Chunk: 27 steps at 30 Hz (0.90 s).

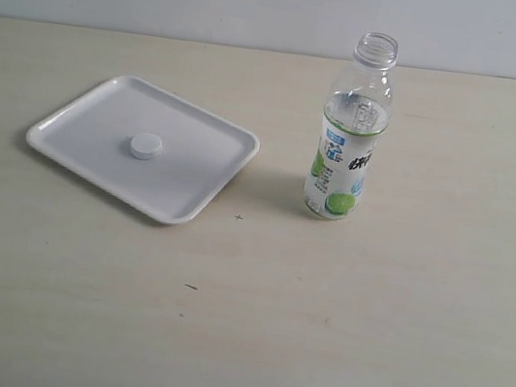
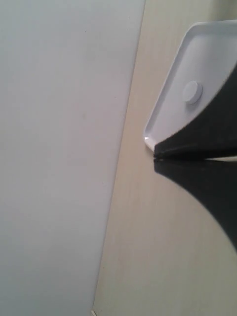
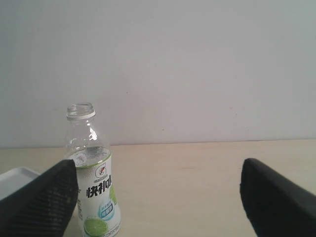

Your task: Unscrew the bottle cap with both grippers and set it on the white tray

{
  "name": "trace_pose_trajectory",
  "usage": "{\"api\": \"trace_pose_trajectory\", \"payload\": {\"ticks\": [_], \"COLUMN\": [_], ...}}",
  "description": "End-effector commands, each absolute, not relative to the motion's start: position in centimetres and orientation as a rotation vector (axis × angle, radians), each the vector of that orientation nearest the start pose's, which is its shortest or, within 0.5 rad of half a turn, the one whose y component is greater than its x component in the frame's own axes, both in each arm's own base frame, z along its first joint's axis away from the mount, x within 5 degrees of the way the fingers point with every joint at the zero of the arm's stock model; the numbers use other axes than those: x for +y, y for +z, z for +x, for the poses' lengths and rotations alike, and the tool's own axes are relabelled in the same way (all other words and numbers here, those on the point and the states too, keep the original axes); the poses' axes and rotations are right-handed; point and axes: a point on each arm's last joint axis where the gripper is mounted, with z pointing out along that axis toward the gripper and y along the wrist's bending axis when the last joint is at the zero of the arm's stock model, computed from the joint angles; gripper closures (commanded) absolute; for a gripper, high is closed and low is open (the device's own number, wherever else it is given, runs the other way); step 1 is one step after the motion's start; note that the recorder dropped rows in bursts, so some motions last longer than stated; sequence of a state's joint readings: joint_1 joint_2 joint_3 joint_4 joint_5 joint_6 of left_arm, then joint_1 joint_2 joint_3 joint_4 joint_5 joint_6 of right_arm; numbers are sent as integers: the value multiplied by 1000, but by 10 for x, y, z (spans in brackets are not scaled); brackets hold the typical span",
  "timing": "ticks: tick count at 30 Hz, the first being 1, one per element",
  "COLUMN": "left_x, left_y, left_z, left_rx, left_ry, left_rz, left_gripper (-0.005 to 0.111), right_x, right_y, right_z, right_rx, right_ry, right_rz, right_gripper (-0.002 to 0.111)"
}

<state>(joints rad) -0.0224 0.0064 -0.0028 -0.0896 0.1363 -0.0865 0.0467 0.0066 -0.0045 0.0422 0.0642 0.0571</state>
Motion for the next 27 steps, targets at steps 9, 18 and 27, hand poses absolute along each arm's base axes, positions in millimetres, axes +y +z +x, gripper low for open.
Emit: {"api": "trace_pose_trajectory", "payload": {"ticks": [9,18,27], "left_x": [-1,0,0], "left_y": [202,202,202], "left_z": [56,56,56], "left_rx": [1607,1607,1607], "left_ry": [-133,-123,-123], "left_rz": [-110,-119,-119], "left_gripper": [107,107,107], "right_x": [3,3,3], "right_y": [208,208,208], "right_z": [56,56,56], "right_rx": [1544,1544,1544], "right_ry": [118,118,118], "right_rz": [39,39,39], "right_gripper": [24,24,24]}}
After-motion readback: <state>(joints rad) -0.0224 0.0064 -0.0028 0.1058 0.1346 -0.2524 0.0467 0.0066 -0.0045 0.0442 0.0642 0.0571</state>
